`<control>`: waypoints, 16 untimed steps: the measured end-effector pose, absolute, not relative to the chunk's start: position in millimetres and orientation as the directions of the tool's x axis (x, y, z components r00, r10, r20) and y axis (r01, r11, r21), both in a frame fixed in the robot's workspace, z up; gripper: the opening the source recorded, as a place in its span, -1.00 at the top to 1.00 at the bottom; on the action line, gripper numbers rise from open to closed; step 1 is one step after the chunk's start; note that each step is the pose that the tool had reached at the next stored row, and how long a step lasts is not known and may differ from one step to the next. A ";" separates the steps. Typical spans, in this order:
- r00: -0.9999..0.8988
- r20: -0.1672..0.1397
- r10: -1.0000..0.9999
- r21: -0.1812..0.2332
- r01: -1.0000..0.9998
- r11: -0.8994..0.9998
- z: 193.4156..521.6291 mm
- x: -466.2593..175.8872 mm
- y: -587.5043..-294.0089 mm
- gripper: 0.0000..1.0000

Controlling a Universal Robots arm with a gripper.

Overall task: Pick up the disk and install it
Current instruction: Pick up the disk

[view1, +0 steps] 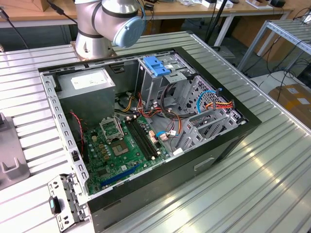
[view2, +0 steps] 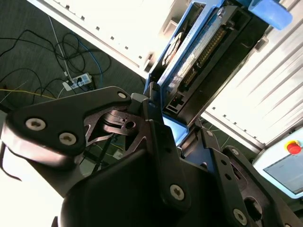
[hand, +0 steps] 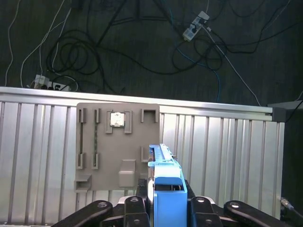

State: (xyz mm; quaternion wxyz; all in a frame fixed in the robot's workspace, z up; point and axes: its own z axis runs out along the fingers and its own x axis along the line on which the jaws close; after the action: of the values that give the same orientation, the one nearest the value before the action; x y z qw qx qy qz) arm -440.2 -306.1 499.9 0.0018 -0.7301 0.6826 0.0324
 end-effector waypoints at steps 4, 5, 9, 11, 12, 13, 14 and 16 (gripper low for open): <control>0.066 -0.050 -0.997 0.042 -0.997 -0.068 500.0 -425.9 -306.1 0.26; 0.066 -0.050 -0.997 0.042 -0.997 -0.068 499.9 -422.6 -306.1 0.26; 0.066 -0.050 -0.997 0.042 -0.997 -0.068 499.9 -420.5 -306.1 0.26; 0.066 -0.050 -0.997 0.042 -0.997 -0.068 499.9 -419.5 -306.1 0.26; 0.066 -0.050 -0.997 0.042 -0.997 -0.068 500.0 -418.9 -306.1 0.26; 0.066 -0.050 -0.997 0.042 -0.997 -0.068 499.9 -418.4 -306.1 0.26; 0.066 -0.050 -0.997 0.042 -0.997 -0.068 499.9 -417.8 -306.1 0.26; 0.066 -0.050 -0.997 0.042 -0.997 -0.068 500.0 -416.5 -306.1 0.26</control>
State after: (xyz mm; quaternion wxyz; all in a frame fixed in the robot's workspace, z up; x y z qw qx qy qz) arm -416.5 -306.1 500.0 0.0018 -0.7301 0.6826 0.0325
